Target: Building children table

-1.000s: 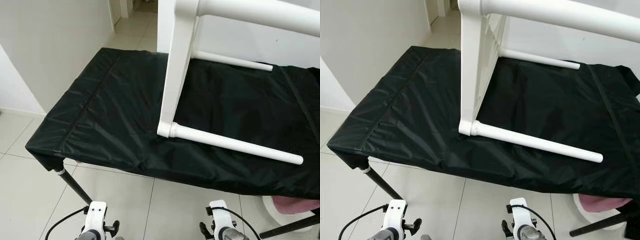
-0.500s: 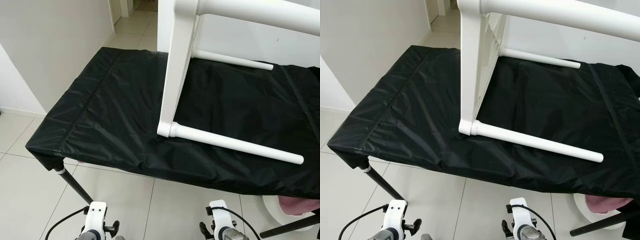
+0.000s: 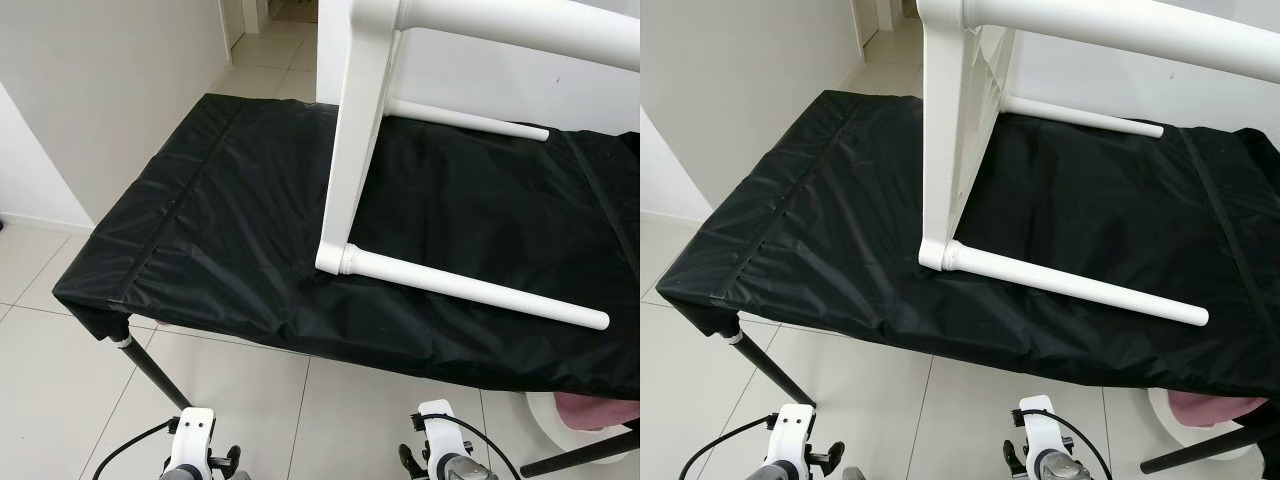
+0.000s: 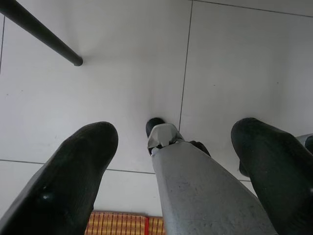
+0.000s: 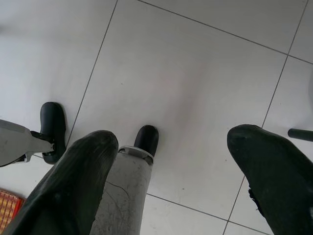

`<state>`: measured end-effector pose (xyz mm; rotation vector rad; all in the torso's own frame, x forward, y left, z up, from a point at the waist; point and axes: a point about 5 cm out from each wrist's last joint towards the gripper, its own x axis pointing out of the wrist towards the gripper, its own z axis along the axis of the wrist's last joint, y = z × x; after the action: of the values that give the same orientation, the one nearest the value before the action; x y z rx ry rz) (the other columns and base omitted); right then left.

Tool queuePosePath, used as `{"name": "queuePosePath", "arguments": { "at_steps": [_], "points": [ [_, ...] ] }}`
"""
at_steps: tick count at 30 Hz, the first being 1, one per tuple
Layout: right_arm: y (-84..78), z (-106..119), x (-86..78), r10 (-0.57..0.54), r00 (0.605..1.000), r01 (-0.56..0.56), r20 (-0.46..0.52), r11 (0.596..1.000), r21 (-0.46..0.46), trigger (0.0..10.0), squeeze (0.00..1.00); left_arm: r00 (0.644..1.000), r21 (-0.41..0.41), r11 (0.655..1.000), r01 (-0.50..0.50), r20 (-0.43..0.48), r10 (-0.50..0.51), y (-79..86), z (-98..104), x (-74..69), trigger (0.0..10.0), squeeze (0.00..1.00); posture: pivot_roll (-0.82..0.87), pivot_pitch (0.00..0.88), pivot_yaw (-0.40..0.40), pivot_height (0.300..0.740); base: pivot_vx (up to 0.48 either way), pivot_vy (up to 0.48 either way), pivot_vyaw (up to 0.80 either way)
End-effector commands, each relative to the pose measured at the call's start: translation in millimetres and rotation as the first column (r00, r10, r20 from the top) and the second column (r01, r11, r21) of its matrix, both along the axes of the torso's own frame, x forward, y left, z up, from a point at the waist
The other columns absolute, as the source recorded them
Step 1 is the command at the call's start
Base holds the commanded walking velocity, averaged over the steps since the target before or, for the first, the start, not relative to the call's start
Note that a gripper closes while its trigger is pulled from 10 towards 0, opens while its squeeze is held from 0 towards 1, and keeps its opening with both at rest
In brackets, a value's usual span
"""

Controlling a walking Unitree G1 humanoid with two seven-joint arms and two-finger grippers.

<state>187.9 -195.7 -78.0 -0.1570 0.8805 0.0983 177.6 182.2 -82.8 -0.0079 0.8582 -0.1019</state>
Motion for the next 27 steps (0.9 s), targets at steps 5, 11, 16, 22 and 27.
{"name": "queuePosePath", "arguments": {
  "at_steps": [5,11,16,22,27],
  "points": [
    [4.0,-3.0,-4.0,-0.003,1.0,0.003,-0.022,1.0,0.01,10.0,0.0,1.0,0.032,0.999,-0.019,-0.016,0.019,3.7,-2.6,-5.8,10.0,0.0,-0.06,0.0,0.042,0.74,0.0,0.0,0.0],
    [4.9,-3.1,-4.0,-0.001,1.0,0.001,-0.024,1.0,0.01,10.0,0.0,1.0,0.034,0.999,-0.019,-0.016,0.02,4.4,-2.4,-5.5,10.0,0.0,-0.06,0.0,0.042,0.74,0.0,0.0,0.0],
    [4.9,-2.9,-3.4,0.001,1.0,-0.001,-0.023,1.0,0.009,10.0,0.0,1.0,0.034,0.999,-0.019,-0.015,0.019,4.3,-2.3,-5.2,10.0,0.0,-0.06,0.0,0.04,0.74,0.0,0.0,0.0],
    [4.5,-2.6,-2.8,0.001,1.0,-0.001,-0.022,1.0,0.006,10.0,0.0,1.0,0.03,0.999,-0.018,-0.014,0.018,3.6,-2.3,-5.1,10.0,0.0,-0.06,0.0,0.04,0.74,0.0,0.0,0.0],
    [4.2,-2.5,-2.7,0.002,1.0,-0.001,-0.022,1.0,0.004,10.0,0.0,1.0,0.03,0.999,-0.018,-0.014,0.018,3.0,-2.4,-5.1,10.0,0.0,-0.06,0.0,0.037,0.74,0.0,0.0,0.0]
  ]
}}
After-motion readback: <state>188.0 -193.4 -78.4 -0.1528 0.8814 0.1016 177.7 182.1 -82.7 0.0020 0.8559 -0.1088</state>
